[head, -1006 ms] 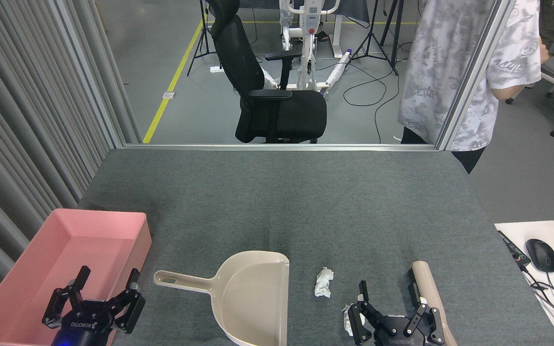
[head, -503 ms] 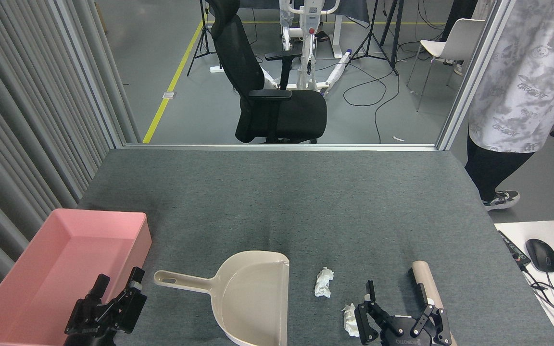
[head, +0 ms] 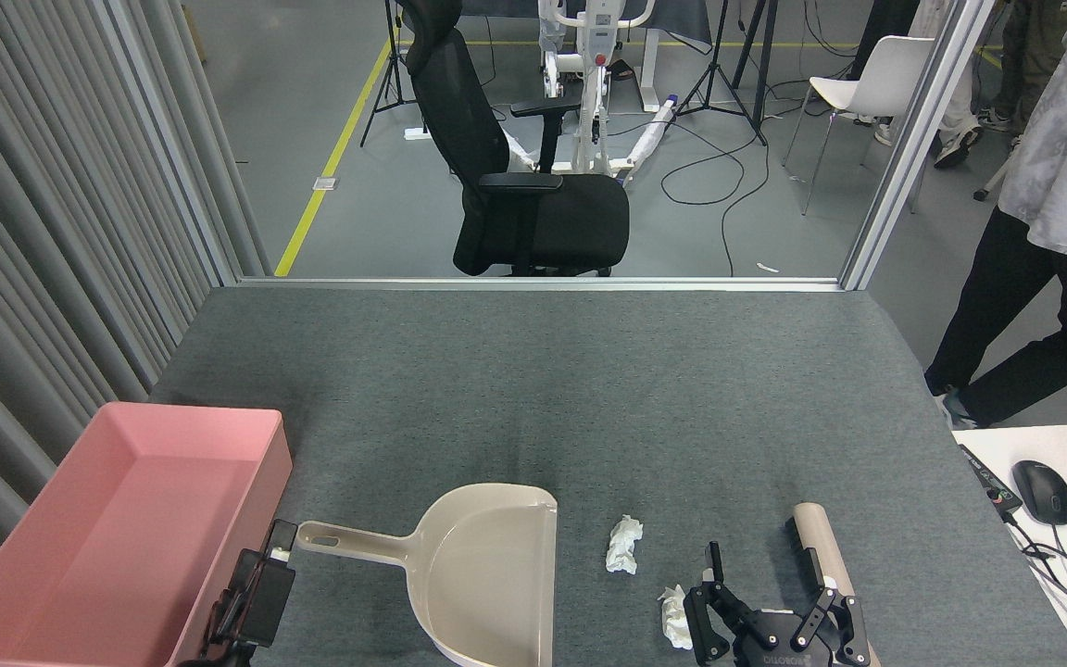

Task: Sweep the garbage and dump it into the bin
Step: 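Move the left gripper toward the beige dustpan handle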

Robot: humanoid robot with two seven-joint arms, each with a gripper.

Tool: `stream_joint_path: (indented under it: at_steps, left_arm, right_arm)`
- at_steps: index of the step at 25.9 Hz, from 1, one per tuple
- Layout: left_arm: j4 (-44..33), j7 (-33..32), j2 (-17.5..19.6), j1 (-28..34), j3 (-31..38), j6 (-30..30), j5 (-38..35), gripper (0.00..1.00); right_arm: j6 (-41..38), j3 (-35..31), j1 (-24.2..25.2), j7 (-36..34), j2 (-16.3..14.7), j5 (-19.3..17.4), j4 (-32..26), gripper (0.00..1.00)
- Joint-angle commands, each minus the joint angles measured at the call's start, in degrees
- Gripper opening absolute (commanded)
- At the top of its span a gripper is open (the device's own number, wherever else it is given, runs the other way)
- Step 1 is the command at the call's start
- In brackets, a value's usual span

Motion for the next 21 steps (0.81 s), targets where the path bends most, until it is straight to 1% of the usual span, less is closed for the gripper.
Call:
stream_joint_path:
  at_steps: [1, 3, 7, 13, 14, 17, 18, 21]
  left_arm:
    - [0.09, 3.41, -0.05, -0.03, -3.24, 2.79, 4.13, 0.99]
    - [0.09, 5.69, -0.05, -0.03, -4.73, 4.46, 5.1, 0.99]
    - [2.11, 11.23, 0.04, -0.03, -7.63, 4.63, 5.8, 0.99]
    - [4.83, 11.84, 0.13, 0.06, -8.77, 4.19, 5.8, 0.99]
    - [5.45, 11.84, 0.13, 0.06, -8.77, 4.1, 5.8, 0.99]
    - [8.09, 11.84, 0.13, 0.14, -8.86, 3.05, 5.8, 0.99]
    - [8.88, 11.84, 0.13, 0.14, -8.86, 2.7, 5.8, 0.99]
    - [11.51, 11.93, 0.04, 0.06, -8.86, 2.0, 5.8, 0.99]
  right_arm:
    - [0.09, 0.09, 0.0, 0.06, -0.02, 0.1, 0.09, 0.98]
    - [0.09, 0.09, 0.0, 0.15, -0.02, 0.19, 0.09, 0.98]
    - [-0.08, 0.09, 0.53, 0.41, -0.11, 0.1, 0.0, 0.98]
    - [-2.28, 0.0, 2.46, 0.32, -1.6, -0.34, -0.44, 0.98]
    - [-2.37, -0.35, 2.55, 0.41, -1.78, -1.13, -0.44, 0.98]
    - [-3.86, -2.46, 3.43, 0.41, -2.39, -5.7, -0.44, 0.98]
    - [-4.48, -2.81, 3.87, 0.41, -2.66, -6.67, -0.44, 0.98]
    - [-4.92, -2.99, 4.92, 0.32, -3.36, -7.2, -0.44, 0.98]
